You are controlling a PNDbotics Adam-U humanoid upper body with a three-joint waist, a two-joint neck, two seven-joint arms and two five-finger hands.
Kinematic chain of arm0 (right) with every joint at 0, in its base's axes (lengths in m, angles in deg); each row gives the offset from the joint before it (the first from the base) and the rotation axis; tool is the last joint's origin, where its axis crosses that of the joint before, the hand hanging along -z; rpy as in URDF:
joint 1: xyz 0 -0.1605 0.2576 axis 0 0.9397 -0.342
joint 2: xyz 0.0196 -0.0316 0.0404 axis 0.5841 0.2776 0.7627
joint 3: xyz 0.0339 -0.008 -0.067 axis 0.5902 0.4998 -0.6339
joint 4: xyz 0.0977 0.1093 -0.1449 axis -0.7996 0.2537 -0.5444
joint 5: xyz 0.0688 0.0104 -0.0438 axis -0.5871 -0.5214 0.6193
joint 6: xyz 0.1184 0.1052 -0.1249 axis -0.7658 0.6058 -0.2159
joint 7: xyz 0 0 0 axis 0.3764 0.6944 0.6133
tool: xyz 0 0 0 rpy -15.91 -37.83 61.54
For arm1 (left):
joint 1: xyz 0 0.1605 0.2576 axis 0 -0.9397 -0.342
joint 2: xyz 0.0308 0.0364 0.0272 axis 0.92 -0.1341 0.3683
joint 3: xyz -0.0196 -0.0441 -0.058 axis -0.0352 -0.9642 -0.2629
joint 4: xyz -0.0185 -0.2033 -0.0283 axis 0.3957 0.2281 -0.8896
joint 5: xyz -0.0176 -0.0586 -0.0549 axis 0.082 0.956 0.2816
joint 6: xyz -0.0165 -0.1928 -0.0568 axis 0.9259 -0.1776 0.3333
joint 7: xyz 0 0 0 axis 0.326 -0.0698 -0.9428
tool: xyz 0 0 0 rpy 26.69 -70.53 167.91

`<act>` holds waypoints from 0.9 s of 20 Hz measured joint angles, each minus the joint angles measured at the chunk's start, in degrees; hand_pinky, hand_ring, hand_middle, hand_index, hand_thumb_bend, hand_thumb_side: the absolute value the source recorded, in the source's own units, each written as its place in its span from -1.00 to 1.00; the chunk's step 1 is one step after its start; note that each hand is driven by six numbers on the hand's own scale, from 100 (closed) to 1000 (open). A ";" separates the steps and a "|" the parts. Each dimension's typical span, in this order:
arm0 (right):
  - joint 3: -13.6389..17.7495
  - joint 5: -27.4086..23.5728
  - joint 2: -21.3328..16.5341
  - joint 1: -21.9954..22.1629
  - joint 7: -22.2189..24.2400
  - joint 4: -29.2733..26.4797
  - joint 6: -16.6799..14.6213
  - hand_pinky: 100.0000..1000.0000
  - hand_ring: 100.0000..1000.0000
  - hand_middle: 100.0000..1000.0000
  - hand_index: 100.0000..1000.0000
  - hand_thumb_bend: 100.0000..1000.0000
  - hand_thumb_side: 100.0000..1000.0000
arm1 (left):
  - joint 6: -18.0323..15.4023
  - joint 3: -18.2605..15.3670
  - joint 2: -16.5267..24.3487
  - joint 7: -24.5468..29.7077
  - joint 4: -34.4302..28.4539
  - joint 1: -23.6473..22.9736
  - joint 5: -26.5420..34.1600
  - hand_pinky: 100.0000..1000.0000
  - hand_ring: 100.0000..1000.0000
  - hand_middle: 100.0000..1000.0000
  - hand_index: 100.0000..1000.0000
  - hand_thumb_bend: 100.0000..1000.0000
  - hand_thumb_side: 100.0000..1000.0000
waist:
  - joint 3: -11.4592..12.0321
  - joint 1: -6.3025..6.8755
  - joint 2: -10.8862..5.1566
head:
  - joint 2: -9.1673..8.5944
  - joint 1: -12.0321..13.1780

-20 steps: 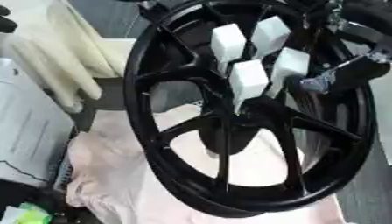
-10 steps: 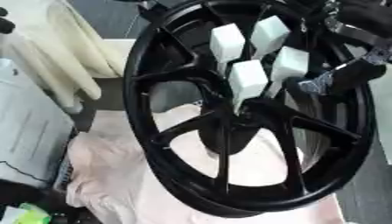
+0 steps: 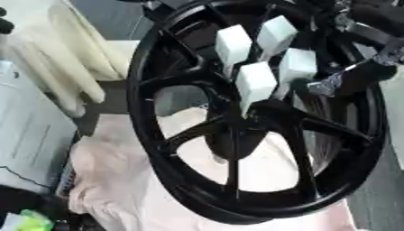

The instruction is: Pull the pin out of the wheel hub.

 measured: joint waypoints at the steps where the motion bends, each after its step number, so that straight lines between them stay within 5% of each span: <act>1: 0.00 -0.43 0.00 0.03 0.21 0.00 0.17 0.18 -0.09 -0.39 -0.01 -0.26 -0.72 | 0.02 0.00 0.00 0.01 0.00 0.03 0.00 0.11 -0.13 -0.15 0.34 -0.68 0.33 | 0.07 0.00 0.00 | 0.00 -0.01; 11: 0.31 -2.70 0.00 0.17 2.46 0.57 1.44 0.14 -0.15 -0.50 -0.15 -0.23 -0.49 | 0.03 0.00 -0.43 0.02 0.00 0.07 0.00 0.12 -0.14 -0.15 0.33 -0.68 0.33 | 0.60 0.00 0.00 | 0.00 -0.46; 18: 0.32 -4.68 0.00 0.14 1.56 0.90 3.67 0.10 -0.25 -0.66 -0.32 -0.38 -0.35 | 0.15 0.00 -0.43 0.11 0.00 0.08 0.01 0.12 -0.14 -0.15 0.33 -0.69 0.33 | 0.87 0.00 0.00 | 0.00 -0.58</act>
